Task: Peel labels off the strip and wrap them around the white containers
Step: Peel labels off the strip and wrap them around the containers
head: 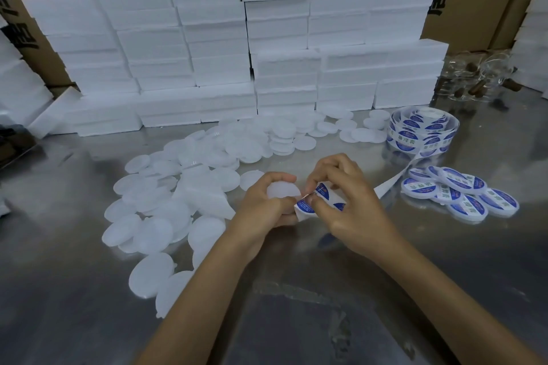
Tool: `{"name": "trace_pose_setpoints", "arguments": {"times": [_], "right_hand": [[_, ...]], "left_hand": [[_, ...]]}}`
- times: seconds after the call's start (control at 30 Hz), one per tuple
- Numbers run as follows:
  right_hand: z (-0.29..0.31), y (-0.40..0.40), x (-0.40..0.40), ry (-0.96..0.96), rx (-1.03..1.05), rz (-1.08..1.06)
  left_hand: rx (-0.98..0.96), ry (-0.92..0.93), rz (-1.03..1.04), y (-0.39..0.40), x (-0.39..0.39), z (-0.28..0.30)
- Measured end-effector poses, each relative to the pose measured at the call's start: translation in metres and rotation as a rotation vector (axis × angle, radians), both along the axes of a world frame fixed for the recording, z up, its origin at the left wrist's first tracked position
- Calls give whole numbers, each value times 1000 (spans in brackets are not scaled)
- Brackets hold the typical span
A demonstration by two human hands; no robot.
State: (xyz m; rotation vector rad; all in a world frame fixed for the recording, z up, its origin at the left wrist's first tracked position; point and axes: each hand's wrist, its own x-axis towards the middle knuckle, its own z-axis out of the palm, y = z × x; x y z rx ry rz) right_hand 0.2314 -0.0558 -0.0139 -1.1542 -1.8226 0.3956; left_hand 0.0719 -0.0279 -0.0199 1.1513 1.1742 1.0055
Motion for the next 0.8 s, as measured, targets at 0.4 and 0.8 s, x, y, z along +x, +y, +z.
{"name": "trace_pose_setpoints", "arguments": {"times": [0.4,0.8], "right_hand": [[17,2,7,618,-138,-9],[22,0,-28,587,-174,38]], "left_hand": [[105,-62,81,-1,5,8],[56,-653,-111,-6,9,22]]}}
